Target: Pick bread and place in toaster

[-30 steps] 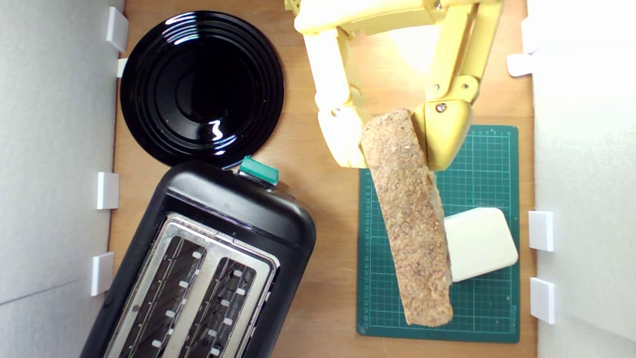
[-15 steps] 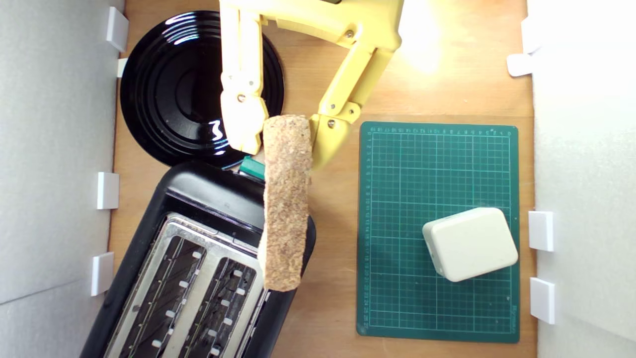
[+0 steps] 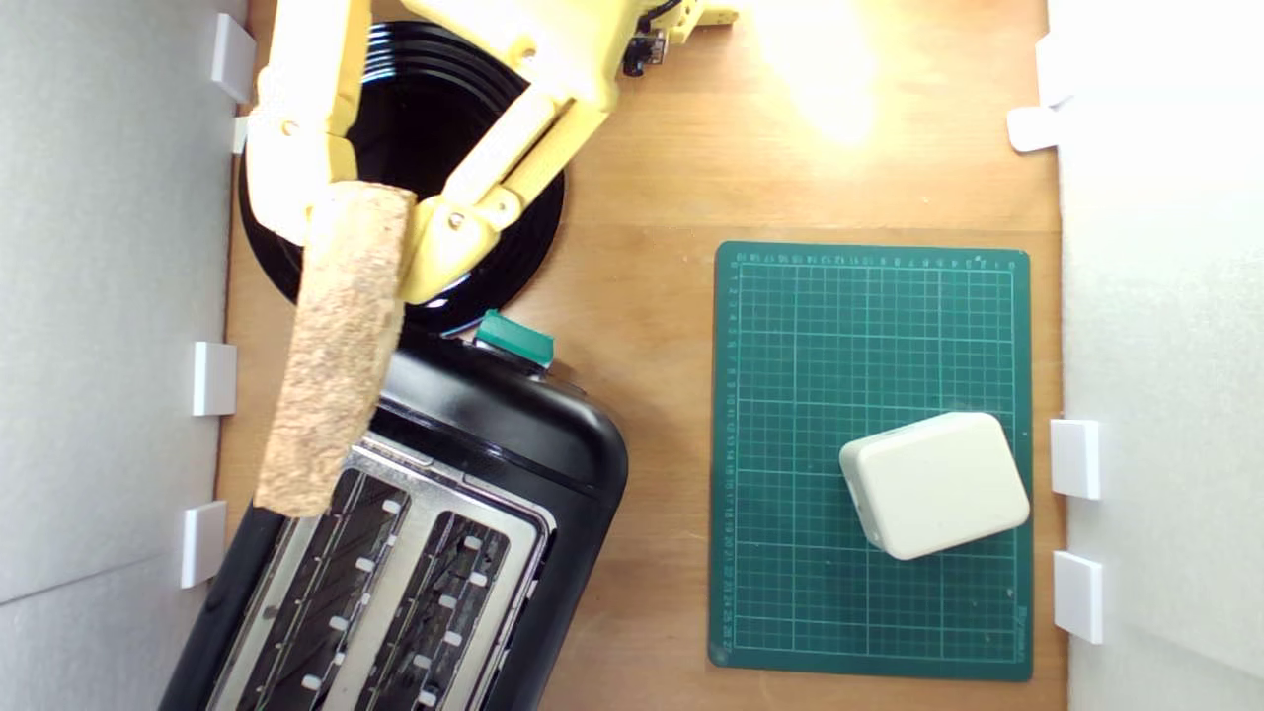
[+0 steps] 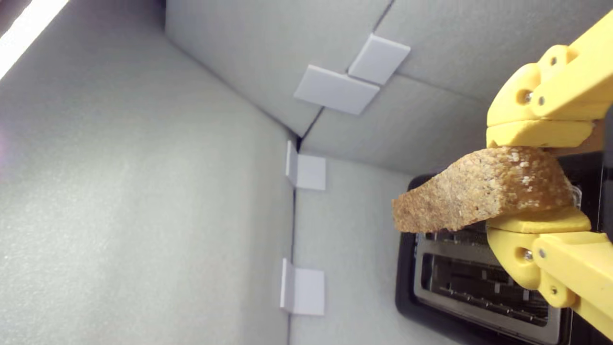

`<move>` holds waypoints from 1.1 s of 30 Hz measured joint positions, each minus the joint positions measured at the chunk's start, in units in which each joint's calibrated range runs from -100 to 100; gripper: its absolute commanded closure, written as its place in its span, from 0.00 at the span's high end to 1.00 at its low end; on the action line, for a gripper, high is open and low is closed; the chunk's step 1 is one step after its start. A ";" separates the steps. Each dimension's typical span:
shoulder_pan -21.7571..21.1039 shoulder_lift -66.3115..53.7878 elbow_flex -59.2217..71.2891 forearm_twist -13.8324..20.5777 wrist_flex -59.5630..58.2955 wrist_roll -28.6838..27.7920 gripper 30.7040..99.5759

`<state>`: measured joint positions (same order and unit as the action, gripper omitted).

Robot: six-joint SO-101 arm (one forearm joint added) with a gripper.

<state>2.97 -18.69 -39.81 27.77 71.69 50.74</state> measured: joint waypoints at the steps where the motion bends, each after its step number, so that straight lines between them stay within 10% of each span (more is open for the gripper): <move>1: 0.46 0.92 0.00 -0.62 0.00 0.00 0.36; 33: 7.05 15.29 0.09 -4.53 -15.25 -4.76 0.36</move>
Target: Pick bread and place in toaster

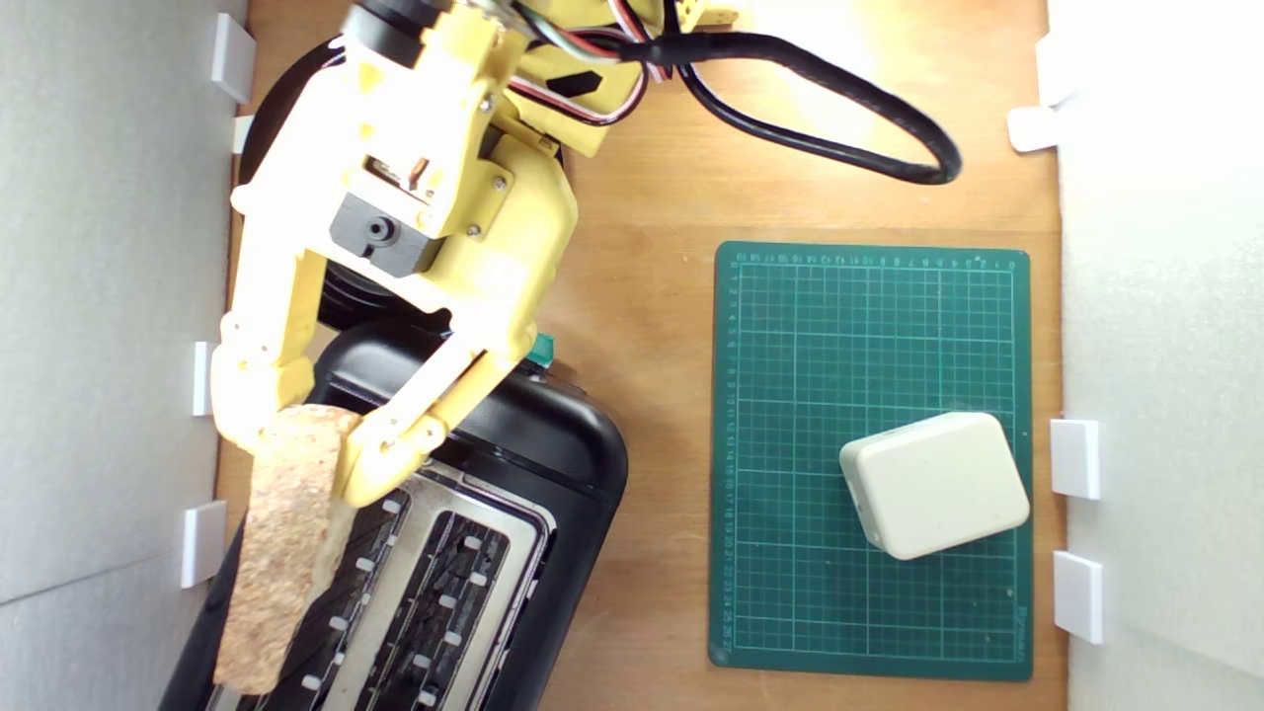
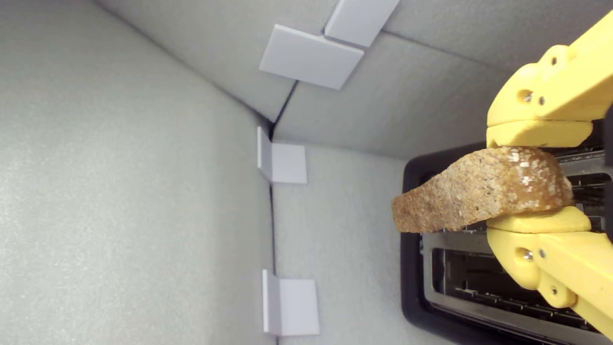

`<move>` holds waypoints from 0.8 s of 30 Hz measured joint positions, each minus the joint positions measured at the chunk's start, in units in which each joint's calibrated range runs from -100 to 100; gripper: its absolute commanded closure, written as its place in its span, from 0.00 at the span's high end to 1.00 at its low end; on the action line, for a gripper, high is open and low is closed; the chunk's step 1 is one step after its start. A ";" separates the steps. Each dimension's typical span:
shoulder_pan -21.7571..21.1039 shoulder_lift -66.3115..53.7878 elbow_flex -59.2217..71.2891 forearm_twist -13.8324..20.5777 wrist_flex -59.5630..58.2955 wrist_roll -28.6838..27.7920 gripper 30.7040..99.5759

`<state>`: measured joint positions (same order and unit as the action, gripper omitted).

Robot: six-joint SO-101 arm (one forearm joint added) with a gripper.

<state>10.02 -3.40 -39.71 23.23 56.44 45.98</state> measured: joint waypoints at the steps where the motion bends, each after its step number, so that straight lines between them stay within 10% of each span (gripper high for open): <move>1: 0.37 0.34 0.00 -0.27 -0.42 0.00 0.36; 9: 1.01 3.19 0.00 -2.49 -1.02 0.21 0.36; 15: 4.58 3.28 0.00 -11.46 -1.02 3.05 0.36; 24: 7.32 3.28 0.00 -12.53 -1.02 3.31 0.36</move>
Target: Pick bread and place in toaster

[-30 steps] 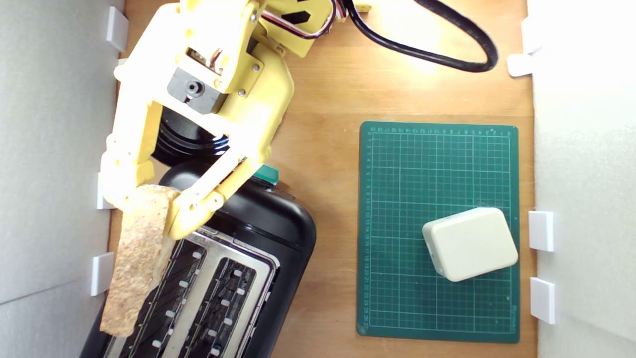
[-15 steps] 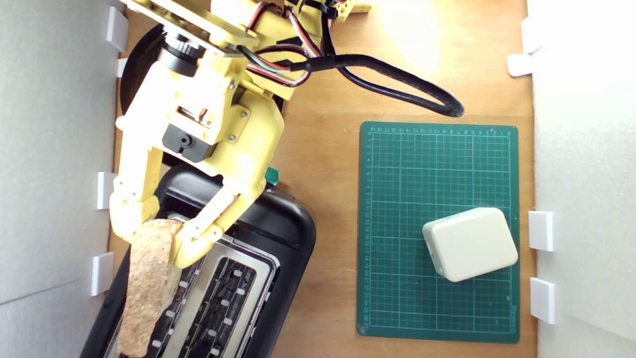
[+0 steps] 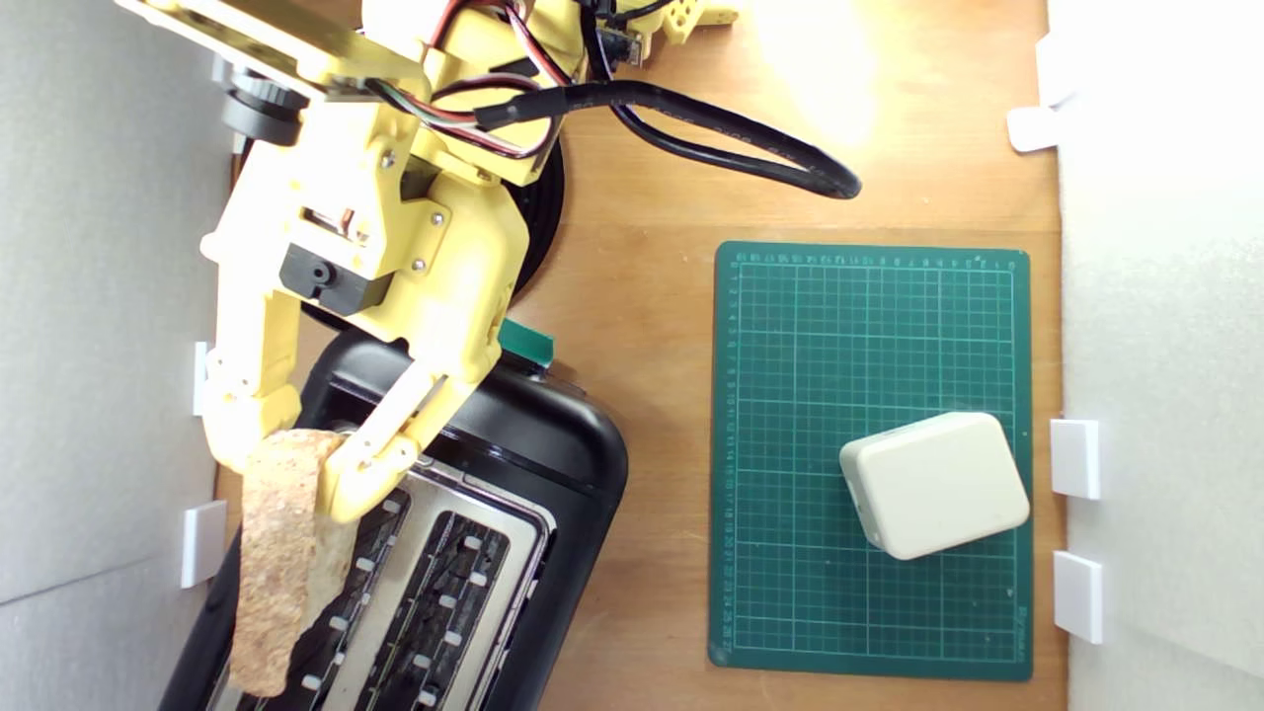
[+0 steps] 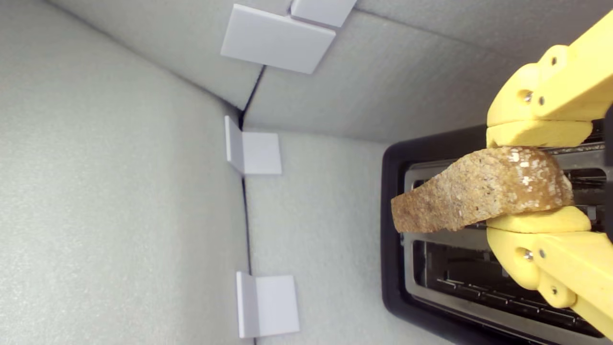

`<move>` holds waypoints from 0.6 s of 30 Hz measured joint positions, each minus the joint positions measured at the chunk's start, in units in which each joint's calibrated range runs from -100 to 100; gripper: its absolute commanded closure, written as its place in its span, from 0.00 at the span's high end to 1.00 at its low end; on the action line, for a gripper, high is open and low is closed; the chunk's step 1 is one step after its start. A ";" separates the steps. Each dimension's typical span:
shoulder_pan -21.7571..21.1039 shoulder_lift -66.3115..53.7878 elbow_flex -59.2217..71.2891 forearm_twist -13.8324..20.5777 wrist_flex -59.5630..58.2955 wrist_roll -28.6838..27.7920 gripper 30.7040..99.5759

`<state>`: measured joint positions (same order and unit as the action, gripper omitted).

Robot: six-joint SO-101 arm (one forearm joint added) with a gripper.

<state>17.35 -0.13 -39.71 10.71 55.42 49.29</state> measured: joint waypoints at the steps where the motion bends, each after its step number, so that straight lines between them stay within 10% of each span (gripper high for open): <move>1: 0.00 0.17 0.00 0.00 0.00 0.00 0.36; 18: 2.65 5.12 0.00 -4.26 -0.08 2.64 0.36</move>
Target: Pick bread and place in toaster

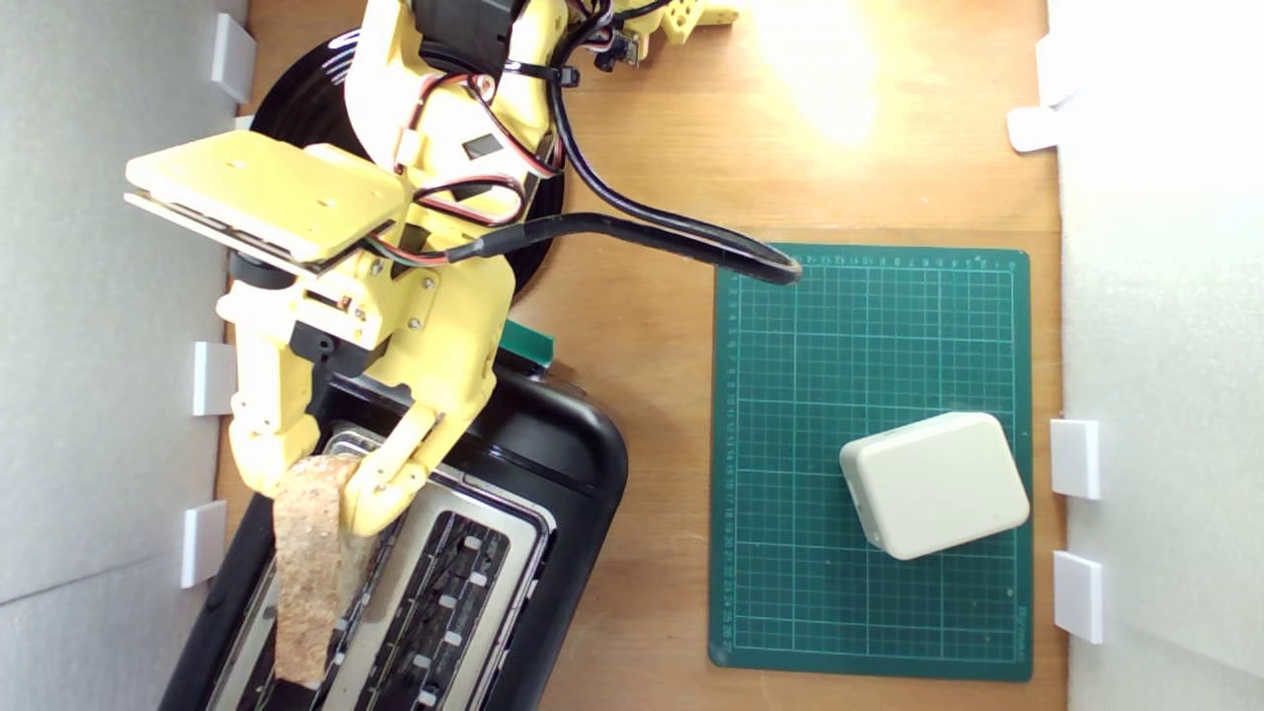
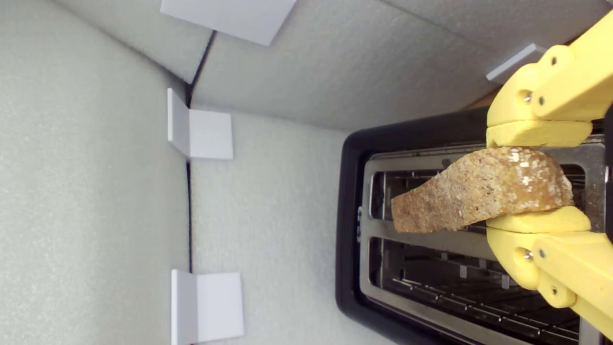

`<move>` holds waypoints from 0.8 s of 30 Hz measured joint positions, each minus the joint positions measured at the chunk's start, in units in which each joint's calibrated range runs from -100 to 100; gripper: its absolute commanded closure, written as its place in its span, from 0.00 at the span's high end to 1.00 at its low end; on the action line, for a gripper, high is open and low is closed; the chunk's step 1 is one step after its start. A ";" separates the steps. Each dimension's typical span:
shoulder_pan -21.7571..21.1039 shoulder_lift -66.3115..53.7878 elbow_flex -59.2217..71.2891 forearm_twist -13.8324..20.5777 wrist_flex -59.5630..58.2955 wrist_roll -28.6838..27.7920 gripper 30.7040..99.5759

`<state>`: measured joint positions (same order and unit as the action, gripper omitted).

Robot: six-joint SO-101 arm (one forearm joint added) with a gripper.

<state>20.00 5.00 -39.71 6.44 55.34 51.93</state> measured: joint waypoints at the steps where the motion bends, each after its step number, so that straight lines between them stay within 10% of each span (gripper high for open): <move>1: 0.37 0.00 0.00 0.00 0.00 0.16 0.36; 24: 0.55 3.44 0.00 -0.09 0.00 0.67 0.36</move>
<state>20.55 8.44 -39.71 6.35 55.34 52.60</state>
